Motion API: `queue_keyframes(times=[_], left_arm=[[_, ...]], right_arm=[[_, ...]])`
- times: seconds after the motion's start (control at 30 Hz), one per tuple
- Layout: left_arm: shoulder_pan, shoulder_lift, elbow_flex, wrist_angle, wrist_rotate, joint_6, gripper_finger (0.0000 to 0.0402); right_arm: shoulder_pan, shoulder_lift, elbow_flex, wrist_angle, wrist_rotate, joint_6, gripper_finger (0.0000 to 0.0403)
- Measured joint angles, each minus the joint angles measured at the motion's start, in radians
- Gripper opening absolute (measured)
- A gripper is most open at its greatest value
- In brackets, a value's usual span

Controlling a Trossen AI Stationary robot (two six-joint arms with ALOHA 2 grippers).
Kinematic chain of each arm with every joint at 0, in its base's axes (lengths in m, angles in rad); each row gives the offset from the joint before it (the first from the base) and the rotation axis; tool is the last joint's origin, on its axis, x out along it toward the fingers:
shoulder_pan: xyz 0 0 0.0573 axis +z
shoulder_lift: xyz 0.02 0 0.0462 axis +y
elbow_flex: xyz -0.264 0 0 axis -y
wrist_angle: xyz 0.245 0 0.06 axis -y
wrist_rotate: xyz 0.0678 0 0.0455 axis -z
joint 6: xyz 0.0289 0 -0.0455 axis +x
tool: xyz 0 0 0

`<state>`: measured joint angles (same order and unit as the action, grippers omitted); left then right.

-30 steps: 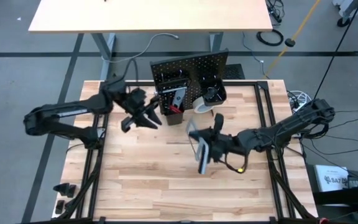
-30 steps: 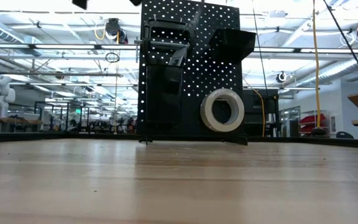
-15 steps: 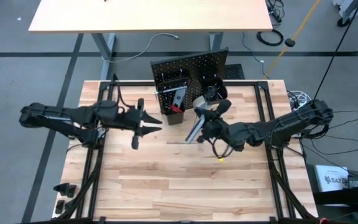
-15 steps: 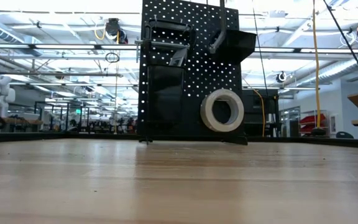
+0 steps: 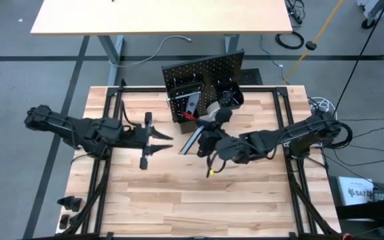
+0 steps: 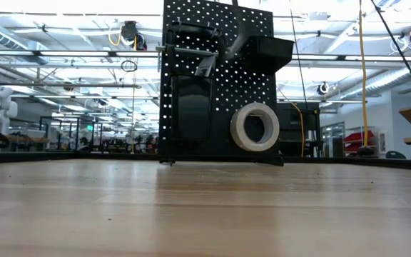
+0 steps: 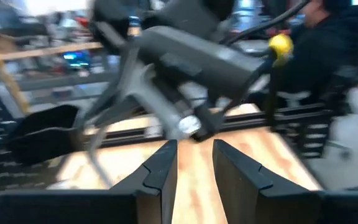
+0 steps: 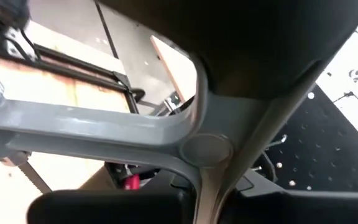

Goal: Hang tools onto peg board
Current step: Hang the hacksaw on the pegboard

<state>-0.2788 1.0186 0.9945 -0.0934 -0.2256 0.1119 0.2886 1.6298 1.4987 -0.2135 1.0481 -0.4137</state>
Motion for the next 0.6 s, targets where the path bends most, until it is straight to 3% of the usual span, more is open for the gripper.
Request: queue_keyframes(times=[0.2,0.4,0.6], left_arm=[[-0.019,-0.001,0.085,-0.150,0.056,-0.091,0.0105],[-0.025,-0.001,0.124,-0.275,0.013,-0.190,0.0105],[-0.022,0.020,0.124,-0.340,0.008,-0.427,0.0105]], right_arm=[[-0.012,0.111,0.133,-0.115,0.027,0.013,0.0016],[-0.021,0.212,0.276,-0.410,0.010,0.235,0.0016],[-0.053,0.283,0.359,-0.635,-0.185,0.469,0.0016]])
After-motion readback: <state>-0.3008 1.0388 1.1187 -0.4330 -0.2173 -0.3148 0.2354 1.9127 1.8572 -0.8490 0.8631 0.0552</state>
